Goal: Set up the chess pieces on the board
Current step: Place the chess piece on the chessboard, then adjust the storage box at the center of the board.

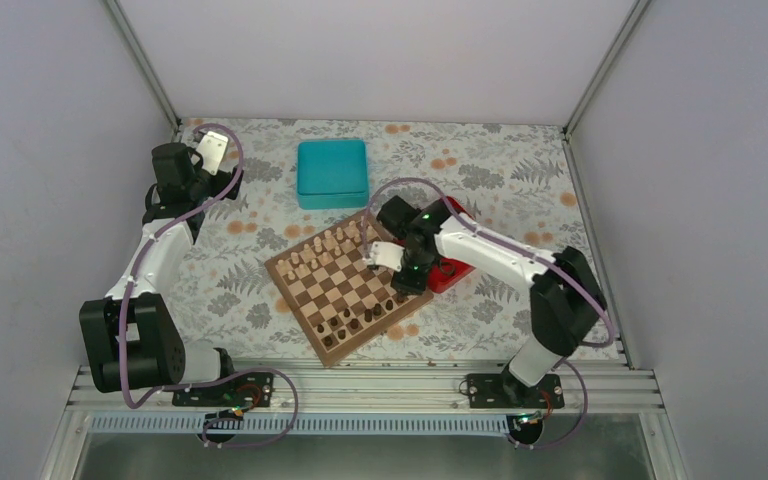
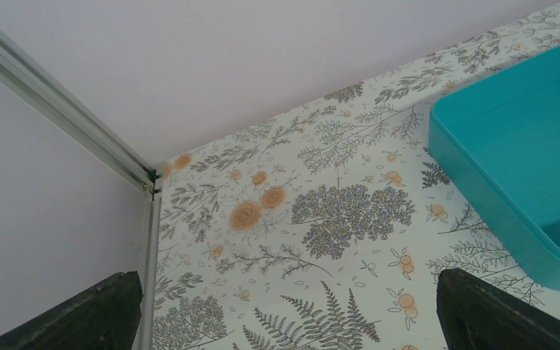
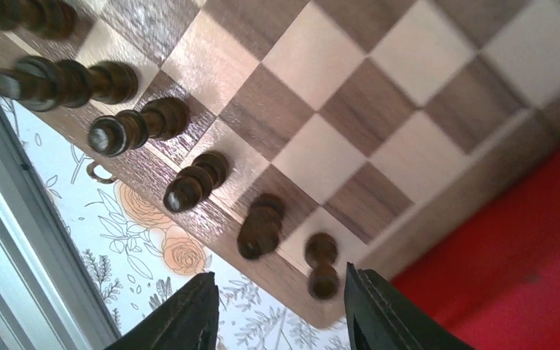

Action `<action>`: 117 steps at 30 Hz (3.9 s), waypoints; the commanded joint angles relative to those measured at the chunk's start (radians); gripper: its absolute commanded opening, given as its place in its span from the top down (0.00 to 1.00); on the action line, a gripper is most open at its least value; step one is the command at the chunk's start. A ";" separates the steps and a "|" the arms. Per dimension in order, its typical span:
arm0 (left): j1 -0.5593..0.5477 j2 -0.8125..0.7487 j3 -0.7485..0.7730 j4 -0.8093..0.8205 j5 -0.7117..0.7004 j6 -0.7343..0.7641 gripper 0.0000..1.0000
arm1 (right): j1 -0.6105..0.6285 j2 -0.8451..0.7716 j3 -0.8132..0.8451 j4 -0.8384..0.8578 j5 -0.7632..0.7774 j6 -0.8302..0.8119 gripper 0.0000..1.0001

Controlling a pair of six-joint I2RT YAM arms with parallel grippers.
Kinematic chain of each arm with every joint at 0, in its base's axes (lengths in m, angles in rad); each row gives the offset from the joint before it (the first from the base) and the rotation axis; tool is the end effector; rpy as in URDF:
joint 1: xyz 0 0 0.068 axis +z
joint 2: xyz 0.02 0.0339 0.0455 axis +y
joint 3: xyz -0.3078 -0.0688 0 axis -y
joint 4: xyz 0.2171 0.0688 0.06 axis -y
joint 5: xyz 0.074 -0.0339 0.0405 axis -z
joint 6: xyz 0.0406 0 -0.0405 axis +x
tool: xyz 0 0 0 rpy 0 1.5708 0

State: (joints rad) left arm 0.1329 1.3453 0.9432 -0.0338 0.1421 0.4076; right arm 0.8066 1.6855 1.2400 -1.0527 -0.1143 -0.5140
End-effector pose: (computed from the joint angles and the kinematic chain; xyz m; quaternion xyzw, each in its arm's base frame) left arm 0.2763 0.0311 0.3355 0.1530 0.8280 0.0854 0.5326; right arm 0.1941 0.2092 0.2658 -0.6136 0.7867 0.0618 0.0275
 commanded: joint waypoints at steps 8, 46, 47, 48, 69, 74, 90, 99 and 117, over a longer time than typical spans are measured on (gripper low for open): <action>0.002 -0.023 -0.001 0.016 0.009 -0.004 0.00 | -0.301 -0.213 0.006 -0.018 0.085 -0.017 0.86; 0.010 -0.022 -0.006 0.019 0.036 -0.002 0.00 | -0.705 -0.135 -0.205 0.126 0.123 -0.010 0.96; 0.010 -0.022 -0.007 0.018 0.037 -0.002 0.00 | -0.707 -0.129 -0.211 0.135 0.126 -0.008 0.96; 0.010 -0.023 -0.007 0.018 0.036 -0.001 0.00 | -0.707 -0.124 -0.212 0.141 0.128 -0.009 0.96; 0.010 -0.026 -0.006 0.014 0.034 -0.004 0.00 | -0.751 0.081 -0.047 0.254 0.079 -0.017 0.96; 0.010 -0.027 -0.009 0.018 0.031 -0.004 0.00 | -0.752 0.156 0.037 0.267 0.080 -0.022 0.96; 0.014 -0.028 -0.011 0.018 0.033 -0.005 0.00 | -0.719 0.390 0.397 0.245 0.053 -0.065 0.96; 0.016 -0.024 -0.009 0.017 0.034 -0.006 0.00 | -0.662 0.427 0.484 0.243 -0.003 -0.085 0.96; 0.016 -0.020 -0.011 0.020 0.036 -0.004 0.00 | -0.551 0.161 0.267 0.197 0.057 -0.072 0.96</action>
State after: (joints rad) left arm 0.1440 1.3266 0.9432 -0.0326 0.1623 0.4076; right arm 0.1982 1.9232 1.5681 -0.7940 -0.0666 -0.5938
